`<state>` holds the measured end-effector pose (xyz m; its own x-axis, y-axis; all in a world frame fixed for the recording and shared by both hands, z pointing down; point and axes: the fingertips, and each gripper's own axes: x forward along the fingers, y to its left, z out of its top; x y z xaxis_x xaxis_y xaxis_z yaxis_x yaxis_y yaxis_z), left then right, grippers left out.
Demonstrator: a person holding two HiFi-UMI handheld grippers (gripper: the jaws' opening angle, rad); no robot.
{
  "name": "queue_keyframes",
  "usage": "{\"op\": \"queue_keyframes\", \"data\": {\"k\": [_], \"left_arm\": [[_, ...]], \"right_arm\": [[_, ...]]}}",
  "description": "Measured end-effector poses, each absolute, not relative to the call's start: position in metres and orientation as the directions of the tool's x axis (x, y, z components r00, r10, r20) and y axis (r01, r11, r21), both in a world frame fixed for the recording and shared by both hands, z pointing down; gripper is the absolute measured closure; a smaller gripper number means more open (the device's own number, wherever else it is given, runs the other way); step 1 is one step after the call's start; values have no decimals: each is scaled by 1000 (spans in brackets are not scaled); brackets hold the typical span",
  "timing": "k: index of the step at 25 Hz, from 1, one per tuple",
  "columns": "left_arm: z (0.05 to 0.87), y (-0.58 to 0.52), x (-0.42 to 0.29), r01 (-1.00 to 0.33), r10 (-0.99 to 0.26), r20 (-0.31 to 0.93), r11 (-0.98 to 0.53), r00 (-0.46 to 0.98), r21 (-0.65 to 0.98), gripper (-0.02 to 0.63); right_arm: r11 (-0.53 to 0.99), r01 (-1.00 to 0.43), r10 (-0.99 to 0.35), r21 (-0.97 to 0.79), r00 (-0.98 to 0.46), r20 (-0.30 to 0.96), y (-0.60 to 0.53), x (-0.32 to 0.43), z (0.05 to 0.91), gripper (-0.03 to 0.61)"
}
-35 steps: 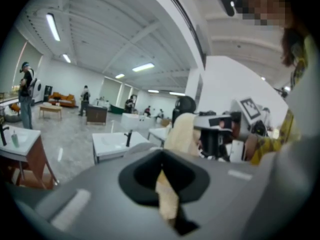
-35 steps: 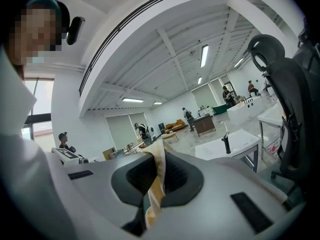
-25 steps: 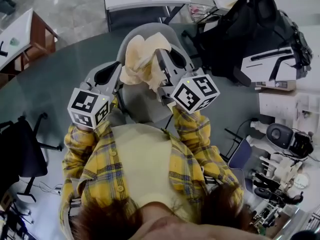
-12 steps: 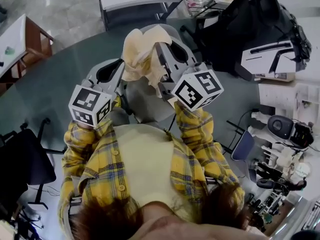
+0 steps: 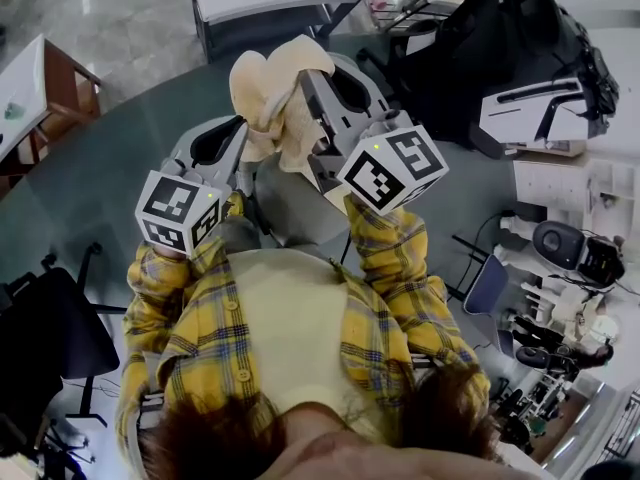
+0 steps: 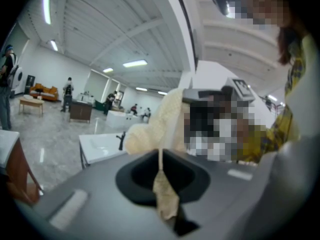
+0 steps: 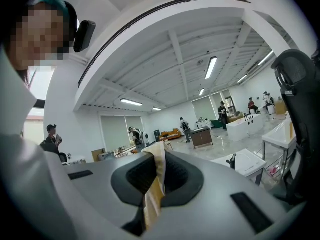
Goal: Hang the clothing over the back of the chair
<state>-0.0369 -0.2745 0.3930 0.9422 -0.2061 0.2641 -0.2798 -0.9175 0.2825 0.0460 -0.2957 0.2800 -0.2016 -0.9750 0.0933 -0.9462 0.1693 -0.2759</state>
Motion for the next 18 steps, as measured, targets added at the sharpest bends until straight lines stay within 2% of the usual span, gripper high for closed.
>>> {"op": "queue_keyframes", "data": {"k": [18], "left_arm": [[406,-320,-53,-366,-285,280,-879,917,305,603]], "right_arm": [[276,-924,-949,-264,-306,79,-362,21,286,561]]}}
